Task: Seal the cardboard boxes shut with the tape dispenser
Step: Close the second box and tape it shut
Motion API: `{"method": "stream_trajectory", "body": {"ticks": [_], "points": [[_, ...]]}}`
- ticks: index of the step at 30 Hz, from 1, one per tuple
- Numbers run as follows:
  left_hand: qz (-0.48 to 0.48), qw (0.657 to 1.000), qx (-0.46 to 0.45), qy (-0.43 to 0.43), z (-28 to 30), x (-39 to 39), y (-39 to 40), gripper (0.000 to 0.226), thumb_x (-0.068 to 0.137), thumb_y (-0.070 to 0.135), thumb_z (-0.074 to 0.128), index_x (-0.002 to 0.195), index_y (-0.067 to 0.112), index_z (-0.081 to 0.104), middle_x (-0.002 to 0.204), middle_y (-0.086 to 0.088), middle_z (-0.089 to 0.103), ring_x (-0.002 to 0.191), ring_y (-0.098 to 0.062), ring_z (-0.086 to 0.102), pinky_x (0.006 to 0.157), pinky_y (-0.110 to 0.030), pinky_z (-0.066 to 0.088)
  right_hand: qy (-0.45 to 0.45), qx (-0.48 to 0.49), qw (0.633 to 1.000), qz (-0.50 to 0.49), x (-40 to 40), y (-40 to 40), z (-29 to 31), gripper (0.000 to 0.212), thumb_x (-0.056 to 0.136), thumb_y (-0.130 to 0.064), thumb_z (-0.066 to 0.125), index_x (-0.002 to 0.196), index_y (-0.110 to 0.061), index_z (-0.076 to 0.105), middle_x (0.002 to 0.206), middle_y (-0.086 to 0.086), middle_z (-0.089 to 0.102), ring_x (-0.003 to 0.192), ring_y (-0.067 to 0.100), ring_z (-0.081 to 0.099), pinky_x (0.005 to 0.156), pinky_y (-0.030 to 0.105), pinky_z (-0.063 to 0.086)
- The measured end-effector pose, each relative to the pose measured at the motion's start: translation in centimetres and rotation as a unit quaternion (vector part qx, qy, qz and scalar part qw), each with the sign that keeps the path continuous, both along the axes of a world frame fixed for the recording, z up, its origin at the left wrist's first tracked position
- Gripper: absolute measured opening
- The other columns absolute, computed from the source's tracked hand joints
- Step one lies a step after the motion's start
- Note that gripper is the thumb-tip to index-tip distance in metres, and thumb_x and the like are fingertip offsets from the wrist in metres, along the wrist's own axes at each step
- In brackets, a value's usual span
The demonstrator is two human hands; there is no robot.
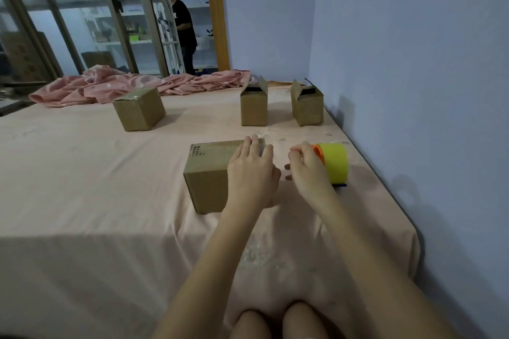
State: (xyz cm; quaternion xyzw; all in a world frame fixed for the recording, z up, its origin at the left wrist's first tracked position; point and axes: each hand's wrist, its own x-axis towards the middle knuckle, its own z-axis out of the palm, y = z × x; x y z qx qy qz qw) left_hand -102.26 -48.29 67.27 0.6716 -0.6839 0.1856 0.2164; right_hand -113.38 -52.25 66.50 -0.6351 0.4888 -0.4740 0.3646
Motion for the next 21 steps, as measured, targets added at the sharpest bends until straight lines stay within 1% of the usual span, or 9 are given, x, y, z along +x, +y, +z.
{"method": "stream_trajectory", "body": {"ticks": [1, 3, 4, 6, 8, 10, 16, 19, 21], "points": [[0.001, 1.0, 0.002, -0.001, 0.0, 0.0, 0.0, 0.046, 0.091, 0.023, 0.041, 0.135, 0.012, 0.045, 0.152, -0.019, 0.028, 0.142, -0.029, 0.023, 0.113, -0.035, 0.019, -0.024, 0.101, 0.995, 0.003, 0.5, -0.7, 0.3, 0.027, 0.095, -0.028, 0.039, 0.11, -0.008, 0.051, 0.091, 0.001, 0.057, 0.087, 0.023, 0.061, 0.071, 0.042, 0.054], [0.004, 1.0, 0.004, -0.002, 0.0, 0.1, 0.0, 0.046, 0.091, 0.024, 0.04, 0.136, 0.013, 0.043, 0.153, -0.018, 0.027, 0.143, -0.028, 0.022, 0.113, -0.035, 0.018, -0.049, 0.247, 0.968, 0.01, 0.8, -1.6, 0.8, 0.041, 0.094, -0.043, 0.038, 0.11, -0.007, 0.049, 0.089, 0.001, 0.057, 0.078, 0.017, 0.06, 0.058, 0.03, 0.049], [0.004, 1.0, 0.005, -0.004, 0.0, 0.1, -0.1, 0.047, 0.091, 0.025, 0.039, 0.136, 0.014, 0.043, 0.153, -0.018, 0.027, 0.143, -0.028, 0.022, 0.113, -0.035, 0.018, -0.063, 0.288, 0.955, 0.015, 0.9, -1.9, 0.8, 0.047, 0.092, -0.05, 0.04, 0.108, -0.007, 0.051, 0.09, 0.002, 0.06, 0.077, 0.017, 0.06, 0.06, 0.029, 0.049], [0.004, 1.0, 0.006, -0.006, 0.0, 0.1, -0.1, 0.048, 0.091, 0.025, 0.038, 0.137, 0.014, 0.042, 0.153, -0.018, 0.026, 0.143, -0.028, 0.021, 0.113, -0.035, 0.018, -0.15, 0.338, 0.928, 0.03, 0.9, -2.5, 0.6, 0.055, 0.088, -0.055, 0.047, 0.104, -0.003, 0.057, 0.088, 0.008, 0.063, 0.073, 0.02, 0.062, 0.063, 0.03, 0.053], [0.004, 1.0, 0.006, -0.005, 0.0, 0.2, -0.1, 0.048, 0.092, 0.026, 0.038, 0.138, 0.013, 0.042, 0.153, -0.018, 0.026, 0.143, -0.028, 0.022, 0.113, -0.036, 0.019, -0.232, 0.378, 0.894, 0.064, 0.9, -2.7, 0.5, 0.047, 0.087, -0.052, 0.053, 0.094, -0.005, 0.058, 0.073, 0.006, 0.059, 0.061, 0.018, 0.057, 0.053, 0.025, 0.048], [0.004, 1.0, 0.006, -0.002, 0.0, 0.1, -0.1, 0.047, 0.092, 0.026, 0.038, 0.137, 0.013, 0.043, 0.152, -0.018, 0.027, 0.142, -0.029, 0.023, 0.113, -0.036, 0.02, -0.24, 0.391, 0.884, 0.092, 0.9, -2.7, 0.5, 0.039, 0.088, -0.047, 0.056, 0.091, -0.009, 0.057, 0.069, 0.004, 0.057, 0.059, 0.017, 0.054, 0.052, 0.023, 0.046], [0.006, 1.0, 0.011, -0.001, 0.0, 0.2, -0.3, 0.048, 0.092, 0.03, 0.043, 0.138, 0.015, 0.042, 0.152, -0.018, 0.028, 0.142, -0.029, 0.023, 0.113, -0.037, 0.02, -0.213, 0.348, 0.91, 0.07, 1.9, -2.7, 0.8, 0.016, 0.092, -0.03, 0.055, 0.083, -0.018, 0.061, 0.074, -0.001, 0.058, 0.058, 0.013, 0.054, 0.044, 0.018, 0.042], [0.01, 1.0, 0.018, -0.005, -0.1, 0.2, -0.3, 0.06, 0.093, 0.042, 0.045, 0.146, 0.018, 0.03, 0.153, -0.017, 0.026, 0.143, -0.028, 0.021, 0.114, -0.036, 0.019, -0.237, 0.304, 0.922, 0.021, 1.9, -2.9, 1.0, 0.013, 0.091, -0.022, 0.058, 0.081, -0.015, 0.061, 0.069, -0.001, 0.056, 0.059, 0.012, 0.052, 0.047, 0.021, 0.045], [0.01, 1.0, 0.018, -0.009, -0.2, 0.2, -0.3, 0.068, 0.092, 0.044, 0.044, 0.15, 0.018, 0.018, 0.154, -0.016, 0.025, 0.143, -0.027, 0.02, 0.115, -0.035, 0.018, -0.212, 0.279, 0.936, 0.003, 1.8, -2.9, 0.9, 0.011, 0.092, -0.022, 0.059, 0.084, -0.014, 0.061, 0.074, -0.001, 0.057, 0.065, 0.013, 0.053, 0.05, 0.024, 0.046]]}}
